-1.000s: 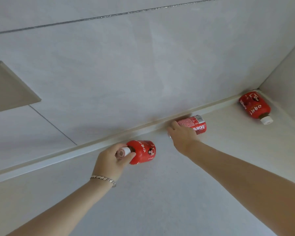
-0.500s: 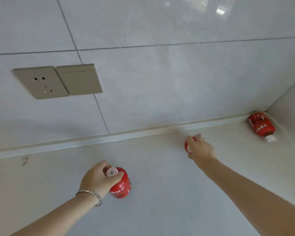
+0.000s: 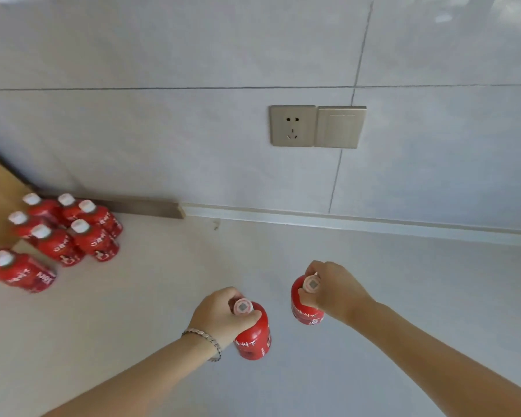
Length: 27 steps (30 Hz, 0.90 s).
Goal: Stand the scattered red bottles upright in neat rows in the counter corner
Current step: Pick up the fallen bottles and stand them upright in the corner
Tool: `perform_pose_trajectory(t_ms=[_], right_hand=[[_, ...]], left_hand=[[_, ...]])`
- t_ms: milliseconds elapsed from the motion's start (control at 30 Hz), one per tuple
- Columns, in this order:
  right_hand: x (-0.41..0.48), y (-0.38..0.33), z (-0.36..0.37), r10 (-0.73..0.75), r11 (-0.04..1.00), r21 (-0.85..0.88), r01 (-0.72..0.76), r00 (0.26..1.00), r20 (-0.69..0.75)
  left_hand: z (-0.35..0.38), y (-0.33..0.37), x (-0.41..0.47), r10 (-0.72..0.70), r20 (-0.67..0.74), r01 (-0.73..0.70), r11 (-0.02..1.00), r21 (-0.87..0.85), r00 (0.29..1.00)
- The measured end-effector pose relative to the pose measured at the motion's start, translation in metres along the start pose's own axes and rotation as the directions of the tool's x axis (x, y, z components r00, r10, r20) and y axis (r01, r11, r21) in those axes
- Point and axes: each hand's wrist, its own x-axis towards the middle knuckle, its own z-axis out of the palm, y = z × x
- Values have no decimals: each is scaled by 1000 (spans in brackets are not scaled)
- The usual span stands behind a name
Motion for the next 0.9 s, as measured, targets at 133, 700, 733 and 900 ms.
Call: perform_pose_trajectory(t_ms=[133, 700, 733, 900], right_hand=[[17, -87, 57, -50, 999, -16, 51, 997, 51], [142, -408, 284, -124, 991, -19, 130, 973, 196], [150, -421, 294, -146, 987, -40, 157, 969, 200], [182, -469, 329, -135, 989, -37, 143, 978, 162]], left_hand=[[-73, -64, -4, -18, -80, 19, 1000, 11, 997], [-339, -353, 49, -342, -356, 345, 937, -57, 870], [-346, -362, 51, -354, -366, 354, 933, -70, 861], [-365, -390, 62, -355, -381, 348, 933, -89, 854]])
